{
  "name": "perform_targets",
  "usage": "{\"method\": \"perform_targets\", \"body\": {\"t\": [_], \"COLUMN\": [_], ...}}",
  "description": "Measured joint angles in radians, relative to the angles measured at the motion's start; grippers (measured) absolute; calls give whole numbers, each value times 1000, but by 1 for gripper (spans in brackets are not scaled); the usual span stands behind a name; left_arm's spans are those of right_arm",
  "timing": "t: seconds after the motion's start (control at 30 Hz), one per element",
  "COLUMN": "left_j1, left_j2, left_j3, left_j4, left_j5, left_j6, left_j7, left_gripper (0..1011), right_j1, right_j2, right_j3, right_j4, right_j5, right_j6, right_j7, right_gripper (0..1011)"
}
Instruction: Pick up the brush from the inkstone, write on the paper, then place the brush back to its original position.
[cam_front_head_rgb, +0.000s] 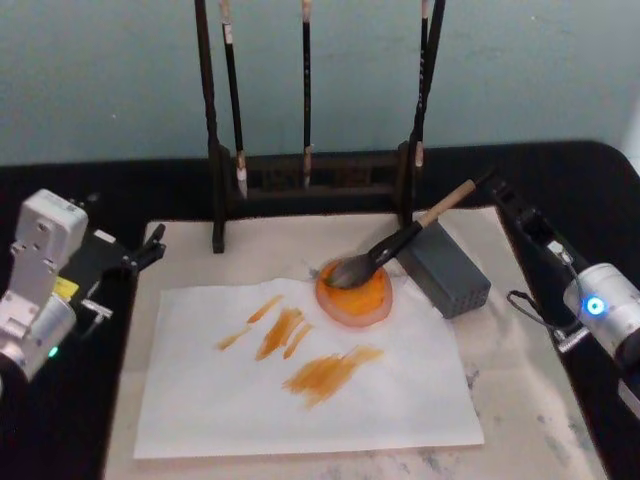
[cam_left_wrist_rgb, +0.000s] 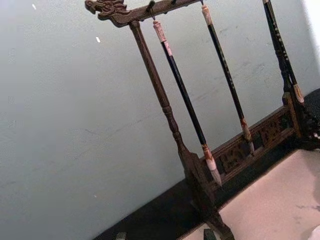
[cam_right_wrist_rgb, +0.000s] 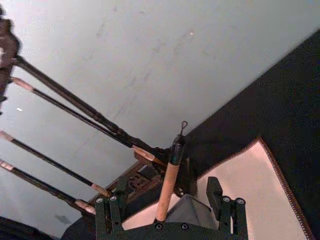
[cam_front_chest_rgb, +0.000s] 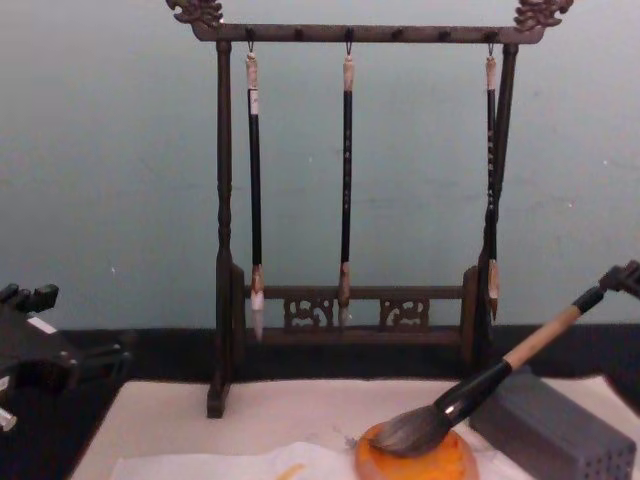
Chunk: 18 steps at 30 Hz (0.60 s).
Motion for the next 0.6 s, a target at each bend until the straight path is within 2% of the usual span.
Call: {"method": "perform_targets", "body": {"t": [0.13,0.2,0.23,0.33,0.37,0.47,0.5,0.57,0.6], "left_j1": [0,0,0,0,0,0,0,0,0], "left_j2": [0,0,0,0,0,0,0,0,0], "left_j3": [0,0,0,0,0,0,0,0,0], "left_j4": [0,0,0,0,0,0,0,0,0], "left_j5": [0,0,0,0,0,0,0,0,0], "left_j6": [0,0,0,0,0,0,0,0,0], "left_j7": [0,0,0,0,0,0,0,0,0], "left_gripper": [1001,1001,1001,1002,1001,1001,1001,1001,1001], "right_j1": [-25,-32,-33,-28,-23,-15,-10,-5,-1], "right_j2": [22,40,49,58,61,63,63,62,62], "right_j3": [-9,-26,-40,-62,-77,-103,-119,-136,-152], "right_j4": [-48,-73,-85,-97,-103,-112,-116,-118,-118], "right_j5": [-25,-67,-105,-175,-224,-309,-359,-412,-466], "right_j6": [-27,-52,-69,-92,-108,-133,-146,-158,-167], "right_j7": [-11,-20,-28,-43,-58,-87,-106,-130,-155], "right_gripper": [1000,1000,1000,1000,1000,1000,1000,1000,1000]}}
